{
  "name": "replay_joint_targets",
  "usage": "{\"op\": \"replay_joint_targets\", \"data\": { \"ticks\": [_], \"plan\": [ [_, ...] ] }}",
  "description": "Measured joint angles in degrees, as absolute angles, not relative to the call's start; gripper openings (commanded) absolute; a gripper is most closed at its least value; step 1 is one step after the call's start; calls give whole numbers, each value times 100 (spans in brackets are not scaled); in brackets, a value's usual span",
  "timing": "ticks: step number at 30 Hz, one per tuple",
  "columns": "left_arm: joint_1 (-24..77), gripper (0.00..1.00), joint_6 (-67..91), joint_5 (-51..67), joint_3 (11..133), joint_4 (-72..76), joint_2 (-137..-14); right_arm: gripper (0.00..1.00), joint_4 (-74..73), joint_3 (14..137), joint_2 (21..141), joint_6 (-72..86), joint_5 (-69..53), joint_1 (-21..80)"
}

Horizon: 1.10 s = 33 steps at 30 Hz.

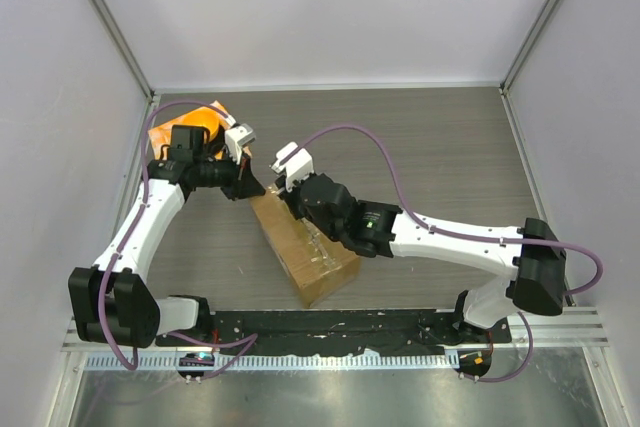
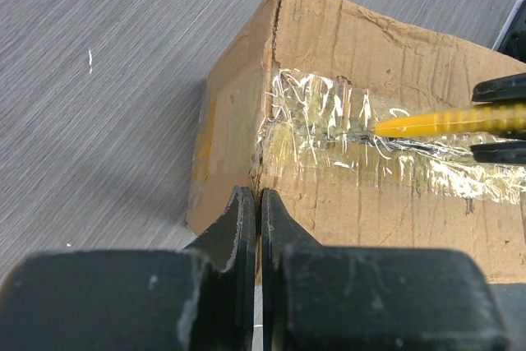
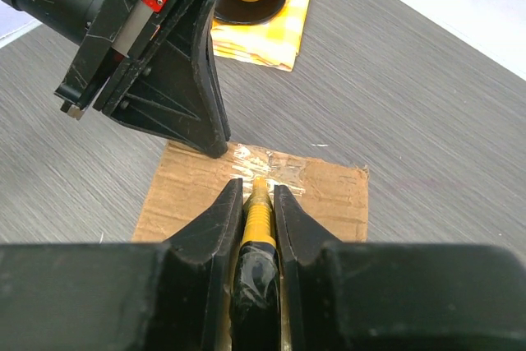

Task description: Unpack the express box

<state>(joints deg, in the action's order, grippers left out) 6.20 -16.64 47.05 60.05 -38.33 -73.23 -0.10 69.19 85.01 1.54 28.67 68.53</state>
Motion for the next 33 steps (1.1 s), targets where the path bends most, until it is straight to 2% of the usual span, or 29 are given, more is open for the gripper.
{"op": "replay_joint_targets", "data": {
  "ticks": [33],
  "plan": [
    [652,0,-1737,4698,6007,-3798,-7352,1,384,6934,8936,-368,2888,6858]
  ]
}}
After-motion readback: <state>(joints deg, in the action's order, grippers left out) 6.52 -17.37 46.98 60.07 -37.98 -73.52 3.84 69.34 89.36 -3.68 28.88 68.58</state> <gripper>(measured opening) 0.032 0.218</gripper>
